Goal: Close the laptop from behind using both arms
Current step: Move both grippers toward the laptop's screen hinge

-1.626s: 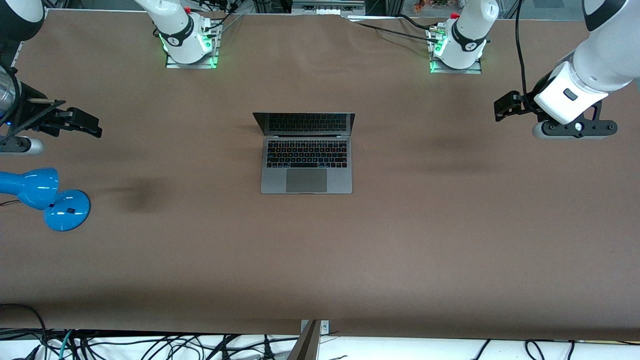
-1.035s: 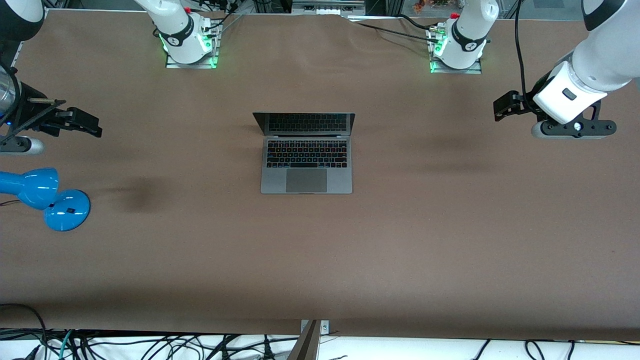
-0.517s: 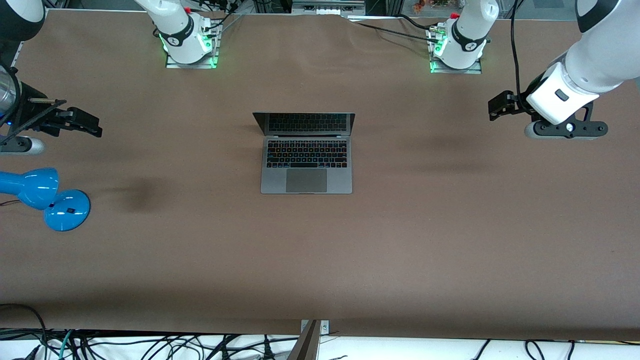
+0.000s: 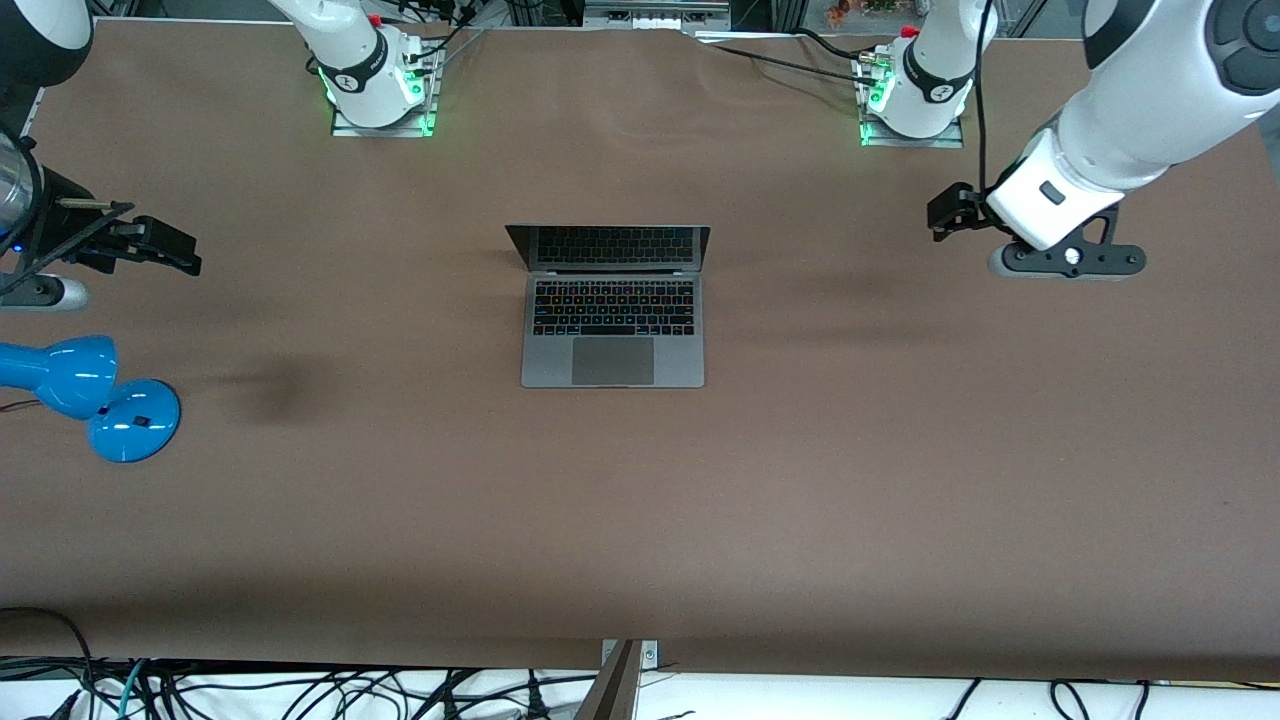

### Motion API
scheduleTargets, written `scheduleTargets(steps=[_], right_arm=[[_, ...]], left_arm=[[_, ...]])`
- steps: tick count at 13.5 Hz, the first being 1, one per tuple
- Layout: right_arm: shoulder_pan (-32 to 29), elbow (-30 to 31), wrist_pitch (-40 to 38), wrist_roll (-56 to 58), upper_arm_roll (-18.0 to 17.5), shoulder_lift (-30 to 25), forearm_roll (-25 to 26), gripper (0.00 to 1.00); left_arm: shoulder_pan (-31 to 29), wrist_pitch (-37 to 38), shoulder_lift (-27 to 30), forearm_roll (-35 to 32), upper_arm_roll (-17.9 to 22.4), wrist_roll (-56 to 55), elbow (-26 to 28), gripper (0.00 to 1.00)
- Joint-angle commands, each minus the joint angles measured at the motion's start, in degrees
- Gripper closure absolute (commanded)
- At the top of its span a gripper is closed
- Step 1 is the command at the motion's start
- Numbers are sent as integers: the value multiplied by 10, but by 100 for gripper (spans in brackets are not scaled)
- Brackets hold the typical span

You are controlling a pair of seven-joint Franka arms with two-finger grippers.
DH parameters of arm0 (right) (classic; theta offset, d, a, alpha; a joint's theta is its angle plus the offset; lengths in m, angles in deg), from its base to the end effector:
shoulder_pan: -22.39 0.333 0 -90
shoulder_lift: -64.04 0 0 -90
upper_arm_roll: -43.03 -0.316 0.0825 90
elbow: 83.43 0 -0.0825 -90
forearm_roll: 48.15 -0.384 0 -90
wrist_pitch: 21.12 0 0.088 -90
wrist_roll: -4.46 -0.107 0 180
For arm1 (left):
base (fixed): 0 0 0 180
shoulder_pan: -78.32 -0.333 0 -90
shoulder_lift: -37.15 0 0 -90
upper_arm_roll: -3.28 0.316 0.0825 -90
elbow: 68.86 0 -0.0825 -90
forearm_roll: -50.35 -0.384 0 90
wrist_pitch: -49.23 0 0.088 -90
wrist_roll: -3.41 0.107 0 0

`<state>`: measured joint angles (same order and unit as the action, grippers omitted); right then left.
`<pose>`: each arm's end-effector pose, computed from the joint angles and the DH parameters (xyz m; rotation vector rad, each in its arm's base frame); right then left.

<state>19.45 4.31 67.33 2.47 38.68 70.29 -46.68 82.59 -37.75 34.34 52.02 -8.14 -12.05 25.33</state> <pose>0.5824 0.0092 0.5789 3.1177 -0.0150 -0.1495 0.5359 -0.1515 0.5596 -3.1200 0.0057 0.2783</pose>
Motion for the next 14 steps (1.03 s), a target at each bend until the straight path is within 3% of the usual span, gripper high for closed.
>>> scheduleTargets(steps=[1,4,6,10,12,13,14], right_arm=[[-1,-6,-10,0,-2,-2,8,0],[-1,-2,-11,8,-3,9,-1,4],[10,-2,-29,9,-8,13,-9,26],[40,-1,-37,4,-11,27,-40,41],[52,-1,-54,-1,-11,32,-72,70],[56,-1,-60,-2,-11,38,-85,76],[61,0,-61,-2,-11,39,-98,76]], left_arm=[[6,-18,-8,24,-17,-46,-2,0],[6,-30,-21,29,-51,-90,-2,0],[6,-32,-30,29,-75,-125,-2,0],[6,-35,-40,38,-107,-172,-2,0],[6,-42,-50,39,-126,-192,-1,0],[6,-43,-58,39,-138,-215,-2,2],[6,-44,-63,39,-147,-227,-2,5]])
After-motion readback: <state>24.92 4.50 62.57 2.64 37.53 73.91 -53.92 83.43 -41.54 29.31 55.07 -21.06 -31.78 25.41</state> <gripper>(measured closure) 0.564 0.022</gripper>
